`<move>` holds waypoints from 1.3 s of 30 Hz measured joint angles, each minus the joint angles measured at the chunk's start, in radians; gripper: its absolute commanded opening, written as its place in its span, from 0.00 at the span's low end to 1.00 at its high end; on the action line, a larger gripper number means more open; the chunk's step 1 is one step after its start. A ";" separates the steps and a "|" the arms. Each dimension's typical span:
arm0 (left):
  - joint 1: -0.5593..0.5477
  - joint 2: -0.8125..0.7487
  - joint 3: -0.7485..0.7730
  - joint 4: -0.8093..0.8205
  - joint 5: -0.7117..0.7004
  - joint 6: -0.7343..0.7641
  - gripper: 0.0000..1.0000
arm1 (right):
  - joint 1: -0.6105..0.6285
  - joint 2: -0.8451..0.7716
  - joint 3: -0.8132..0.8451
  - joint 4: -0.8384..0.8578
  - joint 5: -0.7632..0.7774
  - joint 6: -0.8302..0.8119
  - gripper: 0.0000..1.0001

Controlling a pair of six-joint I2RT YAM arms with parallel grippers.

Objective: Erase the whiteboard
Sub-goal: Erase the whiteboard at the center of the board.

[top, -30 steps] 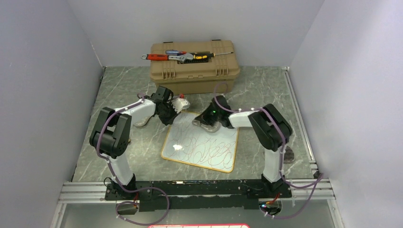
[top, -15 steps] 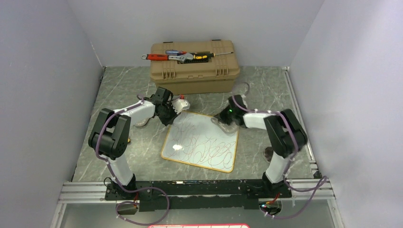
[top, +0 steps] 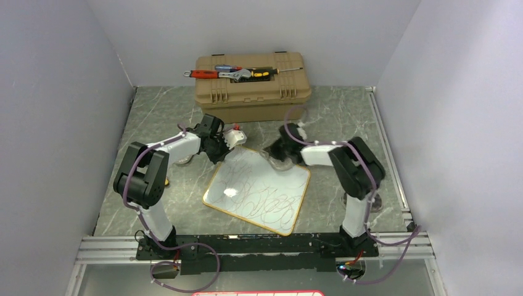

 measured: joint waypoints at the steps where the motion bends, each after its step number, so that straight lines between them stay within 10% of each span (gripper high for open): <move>1: 0.000 -0.002 -0.003 0.003 0.000 0.005 0.03 | -0.018 -0.044 -0.060 0.002 -0.001 0.001 0.00; 7: 0.000 -0.006 -0.012 0.013 0.000 0.015 0.03 | -0.198 -0.317 -0.384 0.010 0.011 -0.023 0.00; 25: 0.000 -0.006 -0.005 0.000 0.002 0.014 0.03 | -0.164 -0.850 -0.450 -0.370 -0.031 -0.256 0.00; 39: 0.000 -0.005 -0.002 -0.005 0.004 0.010 0.03 | -0.161 -0.931 -0.416 -0.708 -0.162 -0.341 0.00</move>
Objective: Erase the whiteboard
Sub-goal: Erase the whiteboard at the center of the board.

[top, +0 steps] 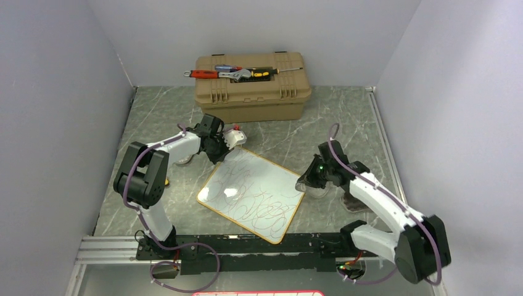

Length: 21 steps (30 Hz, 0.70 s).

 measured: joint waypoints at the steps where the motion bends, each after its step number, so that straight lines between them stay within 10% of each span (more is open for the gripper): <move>1: 0.000 0.000 0.001 -0.001 0.000 0.000 0.03 | 0.000 0.024 0.004 0.003 -0.005 -0.005 0.00; 21: 0.002 0.014 0.017 -0.018 0.008 -0.003 0.03 | -0.078 0.452 -0.058 0.439 -0.202 0.003 0.00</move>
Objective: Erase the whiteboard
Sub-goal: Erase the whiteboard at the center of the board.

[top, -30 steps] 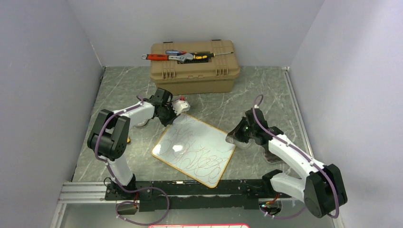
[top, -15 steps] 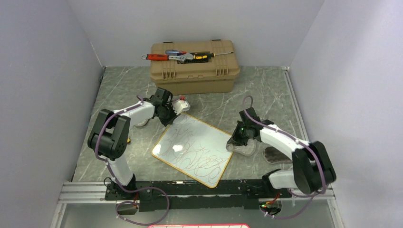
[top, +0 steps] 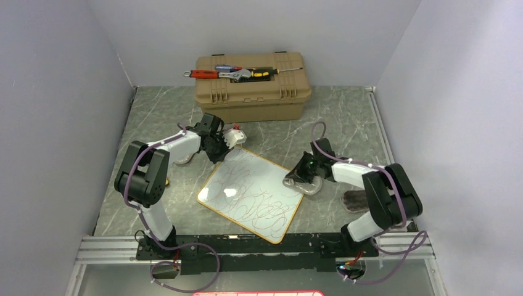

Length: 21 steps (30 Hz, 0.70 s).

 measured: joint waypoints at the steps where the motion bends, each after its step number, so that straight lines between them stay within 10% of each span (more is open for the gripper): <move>1: 0.000 0.001 0.000 0.000 0.000 0.000 0.03 | 0.008 0.017 0.005 0.033 -0.006 0.012 0.00; 13: 0.001 0.005 0.004 -0.005 0.006 0.007 0.03 | 0.212 0.386 0.389 0.200 0.163 0.140 0.00; 21: 0.001 0.004 0.004 -0.005 0.006 0.007 0.03 | 0.206 0.316 0.224 0.361 0.200 0.163 0.00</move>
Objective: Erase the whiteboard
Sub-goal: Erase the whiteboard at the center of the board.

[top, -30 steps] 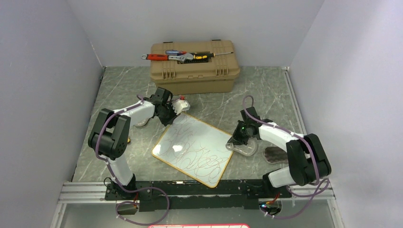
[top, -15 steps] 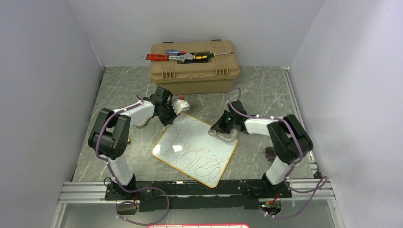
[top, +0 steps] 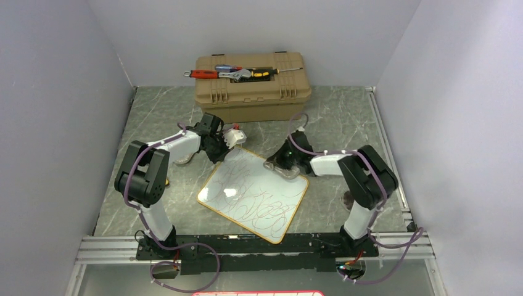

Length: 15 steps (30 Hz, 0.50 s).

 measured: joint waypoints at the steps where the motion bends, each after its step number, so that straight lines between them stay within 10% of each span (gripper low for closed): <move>1: 0.000 0.000 0.000 0.000 0.000 0.000 0.03 | -0.011 -0.035 -0.042 0.009 0.007 -0.001 0.00; 8: 0.000 -0.001 -0.004 0.005 0.001 0.000 0.03 | -0.023 -0.110 -0.119 -0.009 0.037 -0.010 0.00; 15: 0.000 -0.001 -0.004 0.005 0.005 0.000 0.03 | 0.096 0.171 0.298 -0.140 0.049 -0.002 0.00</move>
